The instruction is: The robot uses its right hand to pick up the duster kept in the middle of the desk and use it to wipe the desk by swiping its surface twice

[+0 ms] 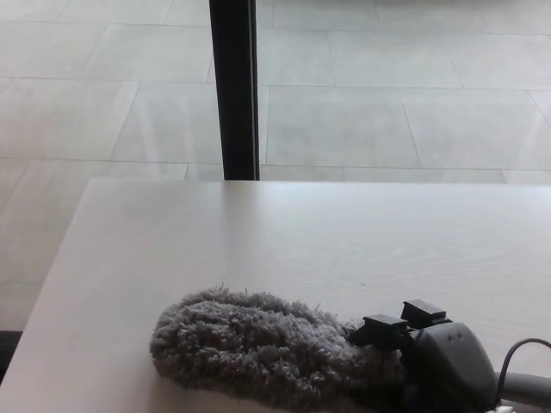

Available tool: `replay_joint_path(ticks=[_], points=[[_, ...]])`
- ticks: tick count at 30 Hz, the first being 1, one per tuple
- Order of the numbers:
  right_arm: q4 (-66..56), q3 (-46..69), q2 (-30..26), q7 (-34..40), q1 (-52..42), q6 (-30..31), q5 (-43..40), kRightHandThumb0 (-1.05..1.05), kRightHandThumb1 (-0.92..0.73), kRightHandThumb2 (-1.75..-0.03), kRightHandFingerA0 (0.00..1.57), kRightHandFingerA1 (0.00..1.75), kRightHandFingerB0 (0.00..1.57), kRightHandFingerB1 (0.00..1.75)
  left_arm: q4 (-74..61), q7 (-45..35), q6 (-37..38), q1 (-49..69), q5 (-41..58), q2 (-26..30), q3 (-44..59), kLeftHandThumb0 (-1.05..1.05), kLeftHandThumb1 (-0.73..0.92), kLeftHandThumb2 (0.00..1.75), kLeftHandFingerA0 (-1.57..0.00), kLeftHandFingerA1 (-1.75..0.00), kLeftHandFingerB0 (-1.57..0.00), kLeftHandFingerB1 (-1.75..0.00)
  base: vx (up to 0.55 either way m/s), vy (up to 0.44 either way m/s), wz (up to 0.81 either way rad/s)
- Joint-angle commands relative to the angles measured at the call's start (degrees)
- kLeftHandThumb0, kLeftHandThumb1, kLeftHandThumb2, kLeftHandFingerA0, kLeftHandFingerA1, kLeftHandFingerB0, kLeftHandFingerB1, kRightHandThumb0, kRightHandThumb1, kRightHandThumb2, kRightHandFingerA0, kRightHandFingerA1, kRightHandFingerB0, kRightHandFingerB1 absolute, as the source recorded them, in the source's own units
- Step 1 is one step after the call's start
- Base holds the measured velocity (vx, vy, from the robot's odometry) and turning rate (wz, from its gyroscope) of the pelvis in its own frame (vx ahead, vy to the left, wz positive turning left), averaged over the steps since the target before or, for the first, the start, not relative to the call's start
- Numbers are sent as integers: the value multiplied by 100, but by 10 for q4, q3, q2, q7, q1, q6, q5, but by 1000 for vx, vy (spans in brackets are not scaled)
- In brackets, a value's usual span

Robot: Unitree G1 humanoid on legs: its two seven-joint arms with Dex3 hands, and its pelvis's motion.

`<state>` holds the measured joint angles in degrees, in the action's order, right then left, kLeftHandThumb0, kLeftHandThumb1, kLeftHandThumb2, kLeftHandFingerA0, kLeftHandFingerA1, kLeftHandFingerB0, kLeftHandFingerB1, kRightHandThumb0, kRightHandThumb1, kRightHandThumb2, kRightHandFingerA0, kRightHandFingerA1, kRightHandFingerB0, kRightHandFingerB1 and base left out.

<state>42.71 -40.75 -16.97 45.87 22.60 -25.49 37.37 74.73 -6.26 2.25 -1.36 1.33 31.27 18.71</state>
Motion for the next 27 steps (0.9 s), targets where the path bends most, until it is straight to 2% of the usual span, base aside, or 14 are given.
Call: replay_joint_path(ticks=[1,7,8,9,12,13,14,17,18,20,21,25,26,27], points=[[83,-109,30,199,-7,74,191,-36,-67,-63,78,165,86,82,-7,-4,15,-14,-6,19,-12,-48,69,60,-71,-69,-60,-51,0,0,0],[85,-155,69,168,58,76,211,-38,-59,-58,77,169,85,74,-6,-6,17,-20,-8,17,-15,-48,70,61,-73,-74,-62,-53,0,0,0],[85,-163,74,162,65,81,216,-40,-62,-58,82,174,86,84,-6,-5,15,-21,-6,17,-14,-48,69,60,-74,-72,-64,-53,0,0,0],[85,-180,84,160,83,86,231,-40,-62,-63,92,173,91,81,-5,-1,13,-23,-5,16,-13,-46,70,61,-72,-69,-63,-51,0,0,0],[88,-205,88,154,104,99,245,-42,-63,-64,92,174,89,81,-3,-1,17,-24,-9,17,-17,-47,71,61,-70,-66,-62,-51,0,0,0],[97,-213,92,171,113,87,247,-43,-59,-64,99,173,93,83,-2,-2,17,-24,-9,18,-18,-48,70,61,-69,-67,-62,-51,0,0,0],[102,-218,91,162,120,72,241,-42,-60,-64,99,174,91,82,-2,1,15,-26,-9,19,-19,-48,69,61,-71,-75,-64,-52,0,0,0],[110,-231,86,171,132,71,244,-40,-56,-68,107,173,94,83,-1,-1,10,-29,-11,23,-24,-46,70,61,-72,-71,-62,-51,0,0,0],[120,-235,84,182,137,63,243,-42,-44,-94,131,138,91,88,0,-1,11,-29,-7,23,-21,-46,69,60,-72,-74,-65,-52,0,0,0],[130,-239,80,194,143,48,238,-43,-44,-94,132,139,91,88,0,-1,9,-31,-4,23,-19,-46,69,60,-74,-78,-66,-54,0,0,0],[133,-243,75,194,146,51,240,-41,-56,-66,101,174,92,84,1,-2,8,-32,-4,23,-20,-45,69,61,-73,-70,-63,-52,0,0,0],[149,-257,50,190,156,58,245,-38,-53,-68,104,172,94,81,2,-1,9,-34,-5,20,-22,-46,70,61,-72,-67,-61,-51,0,0,0],[149,-255,32,187,156,45,240,-40,-42,-94,129,137,86,85,1,-1,8,-33,-1,19,-18,-45,69,61,-71,-67,-60,-52,0,0,0],[156,-255,25,195,159,36,238,-34,-57,-74,103,171,89,83,1,2,8,-33,-1,19,-19,-46,69,61,-72,-65,-60,-51,0,0,0]])
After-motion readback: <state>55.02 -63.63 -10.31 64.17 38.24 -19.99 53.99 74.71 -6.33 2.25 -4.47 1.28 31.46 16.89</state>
